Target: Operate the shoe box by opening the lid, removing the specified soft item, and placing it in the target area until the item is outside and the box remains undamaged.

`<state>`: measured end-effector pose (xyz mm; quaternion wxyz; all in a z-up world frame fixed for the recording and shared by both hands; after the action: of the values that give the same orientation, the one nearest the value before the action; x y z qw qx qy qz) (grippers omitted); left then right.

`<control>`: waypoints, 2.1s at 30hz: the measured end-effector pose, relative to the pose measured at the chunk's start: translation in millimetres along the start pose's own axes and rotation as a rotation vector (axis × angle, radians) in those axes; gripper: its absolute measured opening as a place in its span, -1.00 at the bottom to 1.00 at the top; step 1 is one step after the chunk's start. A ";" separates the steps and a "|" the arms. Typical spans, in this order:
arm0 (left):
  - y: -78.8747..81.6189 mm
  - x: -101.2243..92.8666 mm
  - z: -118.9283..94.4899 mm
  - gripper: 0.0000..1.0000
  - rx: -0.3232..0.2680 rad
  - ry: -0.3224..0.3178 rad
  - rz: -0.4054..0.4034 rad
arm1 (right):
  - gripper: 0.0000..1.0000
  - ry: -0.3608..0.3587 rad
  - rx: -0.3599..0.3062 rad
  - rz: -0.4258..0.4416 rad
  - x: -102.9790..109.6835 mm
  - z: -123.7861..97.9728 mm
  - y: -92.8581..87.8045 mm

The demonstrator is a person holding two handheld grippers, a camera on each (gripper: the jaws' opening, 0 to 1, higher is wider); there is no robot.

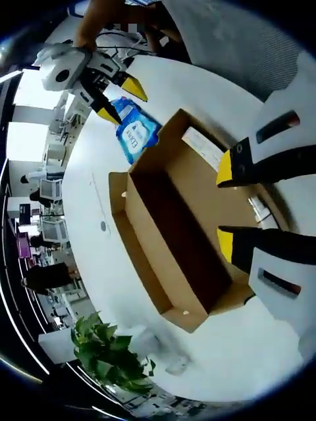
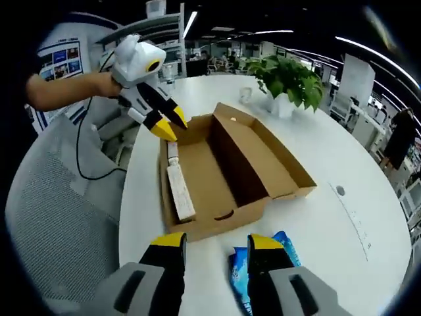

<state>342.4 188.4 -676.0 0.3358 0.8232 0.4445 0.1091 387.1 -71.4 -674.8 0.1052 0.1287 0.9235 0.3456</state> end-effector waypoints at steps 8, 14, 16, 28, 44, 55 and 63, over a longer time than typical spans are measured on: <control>-26.7 24.3 -27.4 -0.52 0.005 0.072 -0.044 | -0.27 0.085 0.010 -0.095 10.3 24.4 17.4; -50.1 37.8 -41.0 -0.51 0.012 0.118 -0.085 | -0.22 0.148 0.040 -0.163 15.2 41.5 22.0; -56.9 40.3 -42.9 -0.51 0.019 0.125 -0.100 | -0.20 0.155 0.049 -0.187 15.9 46.5 22.5; -83.1 45.5 -51.5 -0.62 -0.022 0.142 -0.226 | -0.19 0.226 0.108 -0.266 23.4 77.9 30.3; -93.0 59.2 -46.1 -0.91 -0.078 0.143 -0.303 | -0.25 0.291 0.174 -0.292 37.4 111.4 27.3; -93.2 60.8 -45.8 -1.00 -0.073 0.150 -0.308 | -0.67 0.305 0.171 -0.320 51.3 113.7 27.1; -92.9 57.7 -47.1 -0.99 -0.073 0.155 -0.310 | -0.71 0.267 0.172 -0.335 51.0 111.7 27.8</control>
<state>292.2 291.5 -707.9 0.3429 0.7214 0.5863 0.1351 375.1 33.0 -744.3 0.0265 -0.0648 0.9638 0.2571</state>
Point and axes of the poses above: the point that each gripper's makers call its tool centre point, and the gripper's own axes: z roughly forward along the fingers, x roughly to its left, y roughly out of its top, the point moved 7 cm from there along -z, roughly backward along the fingers, and after that the axes turned 9 degrees about -y, right-handed, at the moved point
